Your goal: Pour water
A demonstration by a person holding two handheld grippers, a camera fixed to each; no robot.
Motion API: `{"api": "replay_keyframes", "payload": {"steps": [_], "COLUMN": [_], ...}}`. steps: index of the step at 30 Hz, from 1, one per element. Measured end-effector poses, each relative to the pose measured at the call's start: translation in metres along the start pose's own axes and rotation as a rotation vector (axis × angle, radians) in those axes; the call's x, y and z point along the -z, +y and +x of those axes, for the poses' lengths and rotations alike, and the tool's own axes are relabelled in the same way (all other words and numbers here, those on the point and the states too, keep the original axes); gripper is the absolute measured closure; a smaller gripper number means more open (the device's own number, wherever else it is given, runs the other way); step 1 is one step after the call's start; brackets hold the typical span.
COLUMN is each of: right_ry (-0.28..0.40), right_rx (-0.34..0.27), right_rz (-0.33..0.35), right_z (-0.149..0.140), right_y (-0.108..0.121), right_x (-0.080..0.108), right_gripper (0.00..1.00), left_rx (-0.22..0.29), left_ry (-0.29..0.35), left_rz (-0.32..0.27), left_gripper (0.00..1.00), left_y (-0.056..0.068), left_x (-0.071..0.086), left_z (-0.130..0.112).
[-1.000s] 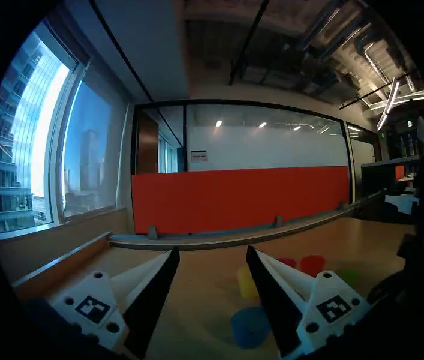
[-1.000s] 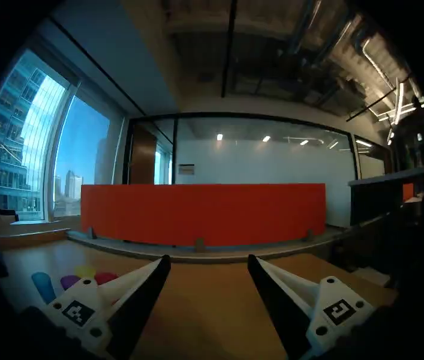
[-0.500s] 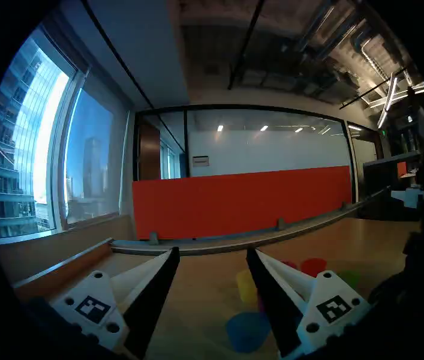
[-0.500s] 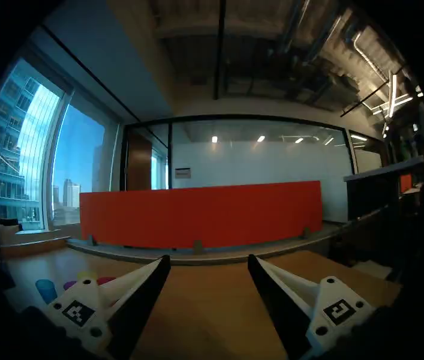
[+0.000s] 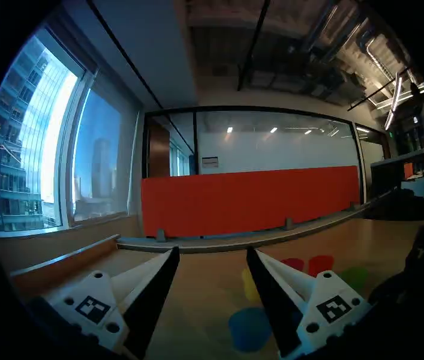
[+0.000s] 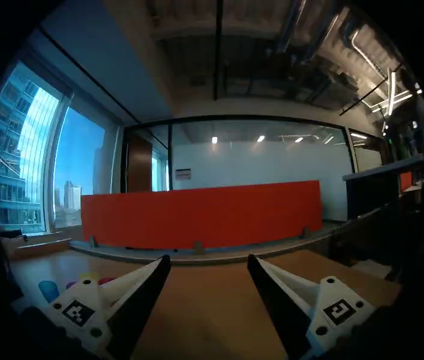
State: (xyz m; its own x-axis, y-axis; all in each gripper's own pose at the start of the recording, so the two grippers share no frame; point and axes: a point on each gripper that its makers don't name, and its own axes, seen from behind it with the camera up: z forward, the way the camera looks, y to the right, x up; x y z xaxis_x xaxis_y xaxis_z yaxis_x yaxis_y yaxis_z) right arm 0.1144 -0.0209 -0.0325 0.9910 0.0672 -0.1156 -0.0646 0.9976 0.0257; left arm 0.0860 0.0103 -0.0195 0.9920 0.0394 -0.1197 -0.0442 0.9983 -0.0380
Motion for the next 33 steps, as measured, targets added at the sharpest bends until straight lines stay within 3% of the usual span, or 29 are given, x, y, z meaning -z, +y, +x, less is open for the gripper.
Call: {"api": "replay_keyframes", "payload": {"steps": [23,33], "right_ry": [-0.013,-0.012], "right_rx": [-0.007,-0.010], "right_rz": [-0.012,-0.017], "right_z": [0.002,0.006], "right_y": [0.001,0.004], "right_x": [0.004,0.007], "right_gripper": [0.01,0.01], "left_rx": [0.030,0.033], "left_ry": [-0.038,-0.033], "left_rz": [0.017,0.014], "left_gripper": [0.18,0.18], "left_y": [0.005,0.005], "left_x": [0.003,0.002], "left_z": [-0.051,-0.056]}}
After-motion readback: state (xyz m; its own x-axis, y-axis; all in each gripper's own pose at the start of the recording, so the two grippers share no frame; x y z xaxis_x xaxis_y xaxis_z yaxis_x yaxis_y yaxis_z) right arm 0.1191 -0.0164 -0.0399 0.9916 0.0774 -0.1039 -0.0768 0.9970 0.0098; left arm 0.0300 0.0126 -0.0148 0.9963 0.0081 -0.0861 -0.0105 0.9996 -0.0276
